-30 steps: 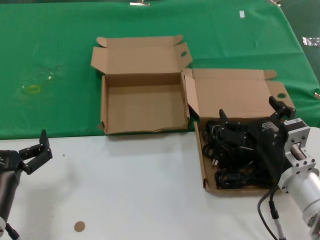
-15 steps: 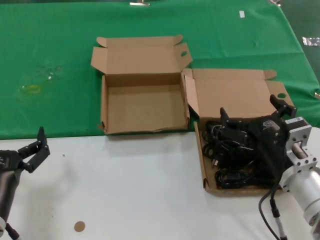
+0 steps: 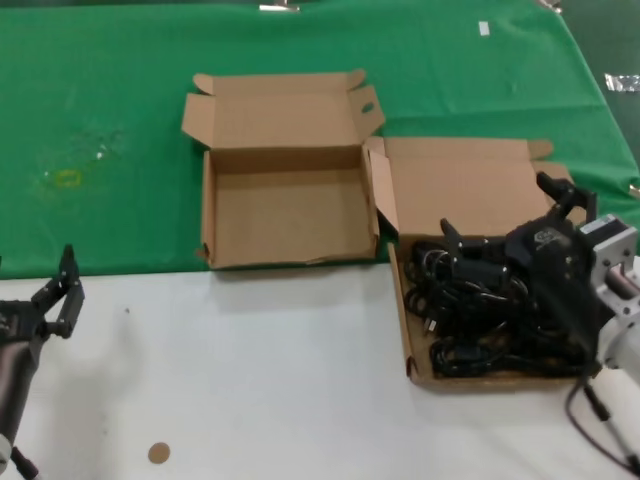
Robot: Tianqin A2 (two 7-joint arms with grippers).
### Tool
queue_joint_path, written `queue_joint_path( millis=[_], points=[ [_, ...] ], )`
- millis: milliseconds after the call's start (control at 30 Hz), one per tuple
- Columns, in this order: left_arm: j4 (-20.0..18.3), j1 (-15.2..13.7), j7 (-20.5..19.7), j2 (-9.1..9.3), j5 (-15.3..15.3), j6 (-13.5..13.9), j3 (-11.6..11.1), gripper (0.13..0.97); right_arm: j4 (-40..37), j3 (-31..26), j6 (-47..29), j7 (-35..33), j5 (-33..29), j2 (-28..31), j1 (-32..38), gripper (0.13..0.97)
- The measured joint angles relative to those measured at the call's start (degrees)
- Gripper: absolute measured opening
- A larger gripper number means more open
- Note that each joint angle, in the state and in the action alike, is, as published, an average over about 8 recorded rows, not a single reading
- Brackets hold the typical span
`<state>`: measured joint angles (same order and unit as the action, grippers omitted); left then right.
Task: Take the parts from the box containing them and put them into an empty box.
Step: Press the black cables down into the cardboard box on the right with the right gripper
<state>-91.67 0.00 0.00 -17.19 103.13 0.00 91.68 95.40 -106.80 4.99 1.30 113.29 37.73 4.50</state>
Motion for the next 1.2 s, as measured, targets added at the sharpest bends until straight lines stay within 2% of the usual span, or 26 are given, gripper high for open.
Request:
queue_joint_path(
  millis=[200, 267, 333, 533, 667, 833, 900, 1033, 1200],
  points=[
    [0.0, 0.0, 0.0, 0.0, 0.0, 0.0, 0.0, 0.46, 2.0, -9.1, -1.6, 2.5, 5.2, 14.7, 4.5, 0.966],
    [0.0, 0.0, 0.0, 0.0, 0.0, 0.0, 0.0, 0.46, 2.4, -12.2, -3.4, 4.5, 5.4, 19.5, 6.5, 0.966],
    [0.0, 0.0, 0.0, 0.0, 0.0, 0.0, 0.0, 0.46, 2.8, -14.9, -6.1, 7.4, 4.4, 23.9, 8.8, 0.966],
    [0.0, 0.0, 0.0, 0.0, 0.0, 0.0, 0.0, 0.329, 3.6, -18.1, -17.2, 17.1, -3.8, 32.3, 13.9, 0.966],
    [0.0, 0.0, 0.0, 0.0, 0.0, 0.0, 0.0, 0.272, 3.5, -17.2, -25.8, 21.0, -9.5, 34.1, 16.2, 0.966],
    [0.0, 0.0, 0.0, 0.0, 0.0, 0.0, 0.0, 0.208, 2.3, -15.9, -37.2, 21.8, -15.2, 33.6, 19.3, 0.966],
    [0.0, 0.0, 0.0, 0.0, 0.0, 0.0, 0.0, 0.183, 1.5, -15.5, -41.5, 21.4, -17.4, 32.7, 20.6, 0.966],
    [0.0, 0.0, 0.0, 0.0, 0.0, 0.0, 0.0, 0.183, -0.5, -15.2, -48.5, 20.3, -21.9, 29.8, 23.3, 0.966],
    [0.0, 0.0, 0.0, 0.0, 0.0, 0.0, 0.0, 0.163, -4.2, -15.1, -53.3, 19.2, -27.5, 24.5, 26.6, 0.966]
  ],
)
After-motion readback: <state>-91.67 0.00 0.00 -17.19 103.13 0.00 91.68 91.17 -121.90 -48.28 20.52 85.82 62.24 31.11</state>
